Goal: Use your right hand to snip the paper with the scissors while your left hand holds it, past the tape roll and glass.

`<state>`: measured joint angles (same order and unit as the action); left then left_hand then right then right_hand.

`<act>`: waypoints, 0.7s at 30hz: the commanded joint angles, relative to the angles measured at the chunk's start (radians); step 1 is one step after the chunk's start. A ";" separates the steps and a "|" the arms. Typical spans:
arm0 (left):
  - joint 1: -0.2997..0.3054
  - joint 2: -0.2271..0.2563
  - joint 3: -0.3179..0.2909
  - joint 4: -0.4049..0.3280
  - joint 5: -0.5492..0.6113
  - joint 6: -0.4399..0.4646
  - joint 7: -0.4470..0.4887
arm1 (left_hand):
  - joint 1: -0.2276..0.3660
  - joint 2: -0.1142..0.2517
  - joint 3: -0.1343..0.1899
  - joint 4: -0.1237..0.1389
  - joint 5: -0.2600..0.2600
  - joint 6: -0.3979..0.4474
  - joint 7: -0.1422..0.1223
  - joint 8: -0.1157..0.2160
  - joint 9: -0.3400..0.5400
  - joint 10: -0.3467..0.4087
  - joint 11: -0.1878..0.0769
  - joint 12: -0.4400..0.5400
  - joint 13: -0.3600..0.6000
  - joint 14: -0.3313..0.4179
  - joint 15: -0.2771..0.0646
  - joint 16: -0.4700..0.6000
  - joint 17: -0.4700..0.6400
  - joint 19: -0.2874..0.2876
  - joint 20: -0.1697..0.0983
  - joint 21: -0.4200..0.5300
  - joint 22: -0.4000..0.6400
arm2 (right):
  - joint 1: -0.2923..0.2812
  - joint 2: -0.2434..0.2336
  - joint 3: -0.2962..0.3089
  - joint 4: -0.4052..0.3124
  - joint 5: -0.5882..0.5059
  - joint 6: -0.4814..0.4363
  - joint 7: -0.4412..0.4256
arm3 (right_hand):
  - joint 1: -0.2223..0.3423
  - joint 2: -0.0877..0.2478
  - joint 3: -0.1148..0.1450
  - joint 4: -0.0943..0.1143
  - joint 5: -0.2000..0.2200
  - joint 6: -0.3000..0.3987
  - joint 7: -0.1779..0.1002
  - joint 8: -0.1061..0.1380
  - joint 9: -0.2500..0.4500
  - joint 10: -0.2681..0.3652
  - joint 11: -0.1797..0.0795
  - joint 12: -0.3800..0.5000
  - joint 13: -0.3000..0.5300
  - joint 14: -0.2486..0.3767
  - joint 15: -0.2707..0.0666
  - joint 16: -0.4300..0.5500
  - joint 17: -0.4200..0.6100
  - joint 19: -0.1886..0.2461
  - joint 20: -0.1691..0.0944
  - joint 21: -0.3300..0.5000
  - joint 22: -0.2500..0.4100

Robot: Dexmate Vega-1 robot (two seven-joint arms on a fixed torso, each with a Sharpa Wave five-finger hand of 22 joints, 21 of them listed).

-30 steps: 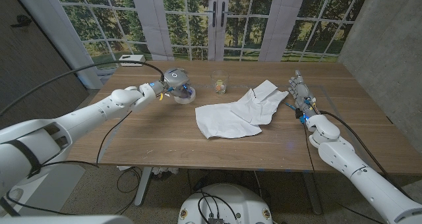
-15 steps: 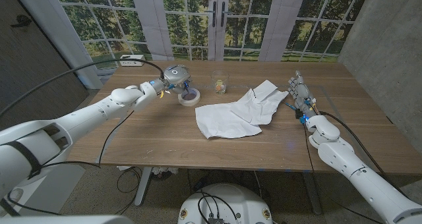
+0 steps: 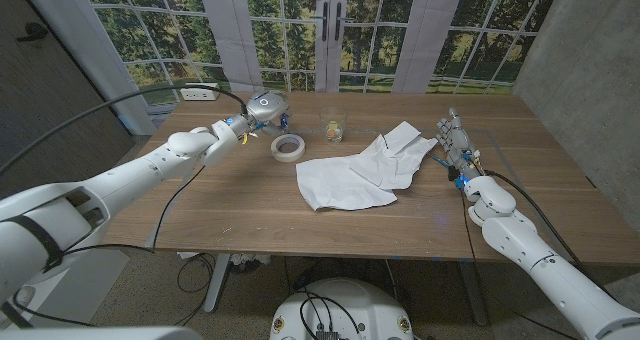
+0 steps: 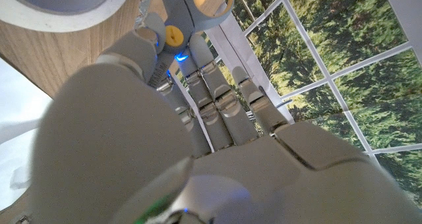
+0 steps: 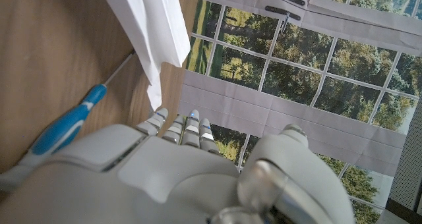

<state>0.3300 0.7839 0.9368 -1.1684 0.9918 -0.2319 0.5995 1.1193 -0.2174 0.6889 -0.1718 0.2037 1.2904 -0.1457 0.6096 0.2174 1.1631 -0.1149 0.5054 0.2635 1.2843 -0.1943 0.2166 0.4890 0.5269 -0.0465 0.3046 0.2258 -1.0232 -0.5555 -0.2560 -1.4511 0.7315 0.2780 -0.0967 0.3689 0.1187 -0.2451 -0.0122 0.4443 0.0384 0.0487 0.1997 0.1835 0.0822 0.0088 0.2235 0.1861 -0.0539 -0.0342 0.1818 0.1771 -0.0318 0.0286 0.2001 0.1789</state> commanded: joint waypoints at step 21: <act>-0.005 -0.015 -0.001 0.010 0.011 -0.021 0.202 | 0.048 0.097 0.007 0.027 0.022 -0.078 0.007 0.000 0.037 -0.004 -0.080 -0.025 0.193 0.128 -0.045 0.079 -0.002 0.024 -0.137 0.040 0.020 | -0.006 0.006 0.009 -0.006 0.019 0.009 0.010 | 0.008 0.001 -0.004 -0.004 0.001 0.007 0.001 0.001 0.003 0.012 0.003 0.006 0.003 0.006 -0.011 0.003 0.002 0.007 -0.003 0.003 0.003</act>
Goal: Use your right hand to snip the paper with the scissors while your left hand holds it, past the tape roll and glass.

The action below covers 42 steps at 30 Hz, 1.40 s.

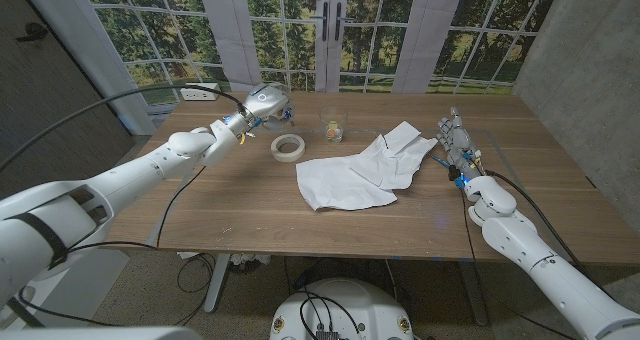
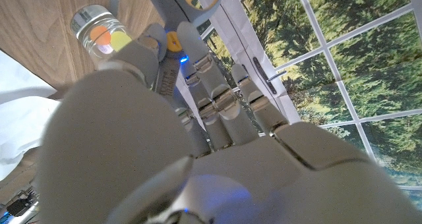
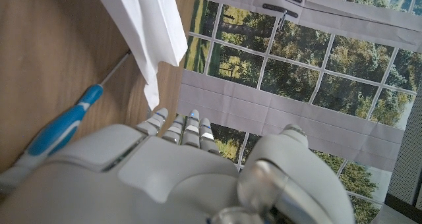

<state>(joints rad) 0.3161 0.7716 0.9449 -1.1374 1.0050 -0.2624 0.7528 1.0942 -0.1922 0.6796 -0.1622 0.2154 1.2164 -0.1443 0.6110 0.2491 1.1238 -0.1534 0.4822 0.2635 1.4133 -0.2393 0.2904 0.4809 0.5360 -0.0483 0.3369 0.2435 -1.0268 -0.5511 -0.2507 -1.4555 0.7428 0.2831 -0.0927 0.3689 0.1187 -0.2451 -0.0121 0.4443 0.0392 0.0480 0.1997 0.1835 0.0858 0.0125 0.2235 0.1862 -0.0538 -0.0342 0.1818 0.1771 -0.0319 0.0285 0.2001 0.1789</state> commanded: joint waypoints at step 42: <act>0.150 -0.023 -0.219 -0.217 -0.266 -0.107 0.042 | 0.081 0.041 0.005 0.012 0.043 0.025 0.028 0.013 0.005 0.036 -0.038 -0.008 0.188 -0.015 0.000 0.015 0.028 0.071 -0.129 0.057 0.012 | -0.004 0.012 0.017 0.014 0.035 0.043 0.053 | 0.009 0.004 -0.003 -0.005 -0.001 0.008 0.002 -0.001 0.003 0.007 0.000 0.004 0.003 0.007 -0.012 0.003 0.002 0.009 -0.004 0.002 0.003</act>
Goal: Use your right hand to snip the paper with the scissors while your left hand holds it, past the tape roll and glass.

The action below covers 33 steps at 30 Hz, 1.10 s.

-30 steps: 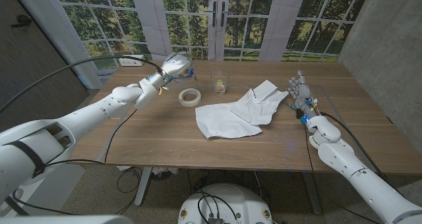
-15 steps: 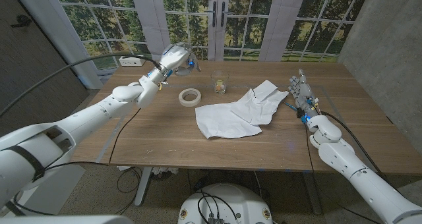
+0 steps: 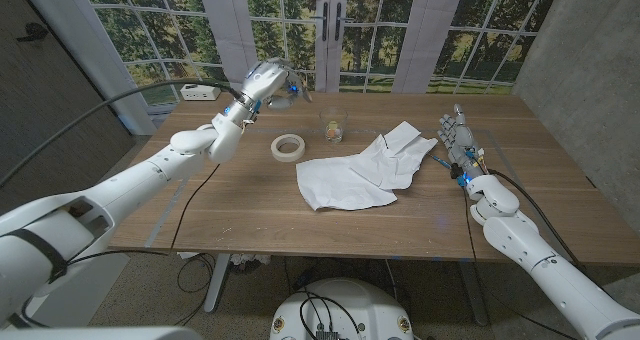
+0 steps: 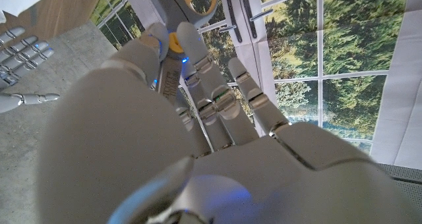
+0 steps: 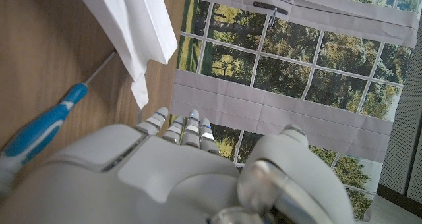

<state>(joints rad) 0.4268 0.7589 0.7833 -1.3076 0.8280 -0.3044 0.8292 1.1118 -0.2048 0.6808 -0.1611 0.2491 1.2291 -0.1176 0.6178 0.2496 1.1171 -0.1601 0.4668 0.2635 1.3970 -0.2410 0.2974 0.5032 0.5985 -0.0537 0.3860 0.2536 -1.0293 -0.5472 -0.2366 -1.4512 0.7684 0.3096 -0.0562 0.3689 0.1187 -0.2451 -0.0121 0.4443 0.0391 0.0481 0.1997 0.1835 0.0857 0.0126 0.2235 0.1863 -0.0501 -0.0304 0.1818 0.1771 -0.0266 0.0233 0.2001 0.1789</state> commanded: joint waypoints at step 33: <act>0.225 -0.129 -0.203 -0.106 -0.255 -0.121 0.032 | 0.066 0.048 0.005 0.016 0.039 0.001 -0.020 0.000 0.001 0.044 -0.032 0.005 0.190 -0.034 0.001 -0.071 -0.071 -0.036 -0.119 -0.005 -0.032 | 0.024 0.011 -0.002 0.038 0.017 0.027 0.058 | 0.011 0.004 -0.002 -0.006 -0.003 0.012 -0.002 -0.001 0.003 0.015 -0.001 0.005 0.003 0.003 -0.030 0.001 0.001 0.007 -0.009 0.001 0.003</act>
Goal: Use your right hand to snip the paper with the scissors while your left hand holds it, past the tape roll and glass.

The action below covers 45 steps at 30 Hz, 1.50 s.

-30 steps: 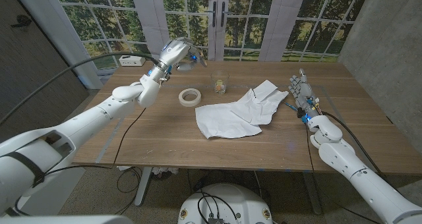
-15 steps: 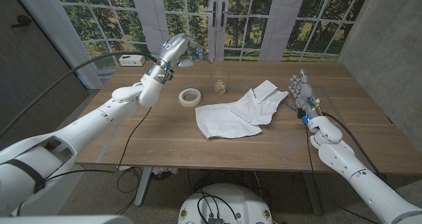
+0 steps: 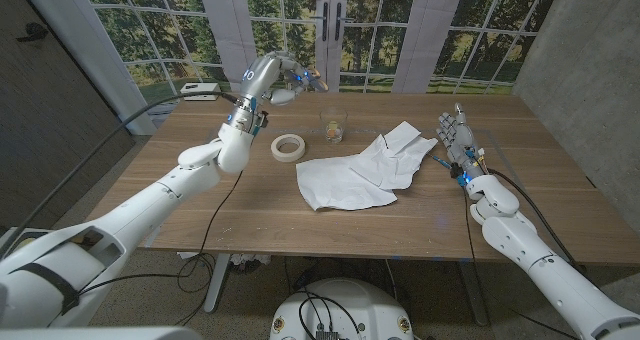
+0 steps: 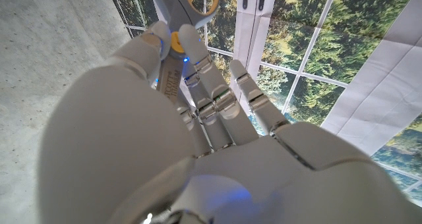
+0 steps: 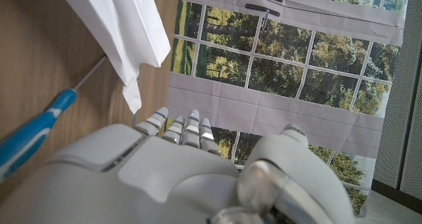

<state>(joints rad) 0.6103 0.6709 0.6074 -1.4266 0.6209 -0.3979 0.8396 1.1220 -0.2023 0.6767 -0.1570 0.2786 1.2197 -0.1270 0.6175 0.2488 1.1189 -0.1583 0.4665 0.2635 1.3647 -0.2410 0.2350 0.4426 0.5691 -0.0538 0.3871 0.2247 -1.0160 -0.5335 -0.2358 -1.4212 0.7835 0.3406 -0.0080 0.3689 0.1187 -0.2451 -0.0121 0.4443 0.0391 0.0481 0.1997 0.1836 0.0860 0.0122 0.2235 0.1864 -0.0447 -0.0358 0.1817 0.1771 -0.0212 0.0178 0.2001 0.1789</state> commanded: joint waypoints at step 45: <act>0.231 -0.220 -0.213 -0.109 -0.548 -0.143 -0.239 | 0.066 0.056 0.006 0.015 0.027 -0.011 -0.009 -0.005 0.004 0.026 -0.032 -0.005 0.188 -0.008 0.000 -0.035 -0.055 -0.011 -0.128 -0.015 -0.022 | -0.001 -0.028 0.004 -0.054 0.003 -0.019 0.012 | 0.013 0.009 0.002 -0.007 -0.005 0.016 0.004 -0.002 0.003 0.020 0.003 0.005 0.002 0.002 -0.019 0.002 0.001 0.023 -0.010 0.006 0.002</act>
<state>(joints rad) 0.7935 0.4705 0.4358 -1.4728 0.2194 -0.5467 0.7258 1.1315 -0.2113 0.6726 -0.1529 0.2966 1.2143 -0.1357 0.6137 0.2487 1.1185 -0.1588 0.4589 0.2635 1.3648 -0.2410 0.2053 0.3858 0.5444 -0.0502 0.3656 0.1998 -1.0115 -0.5602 -0.2346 -1.4654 0.7835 0.3174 0.0010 0.3756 0.1254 -0.2407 -0.0165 0.4398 0.0502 0.0482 0.1997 0.1835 0.0965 0.0125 0.2235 0.1864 -0.0448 -0.0358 0.1817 0.1771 -0.0088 0.0054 0.2001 0.1789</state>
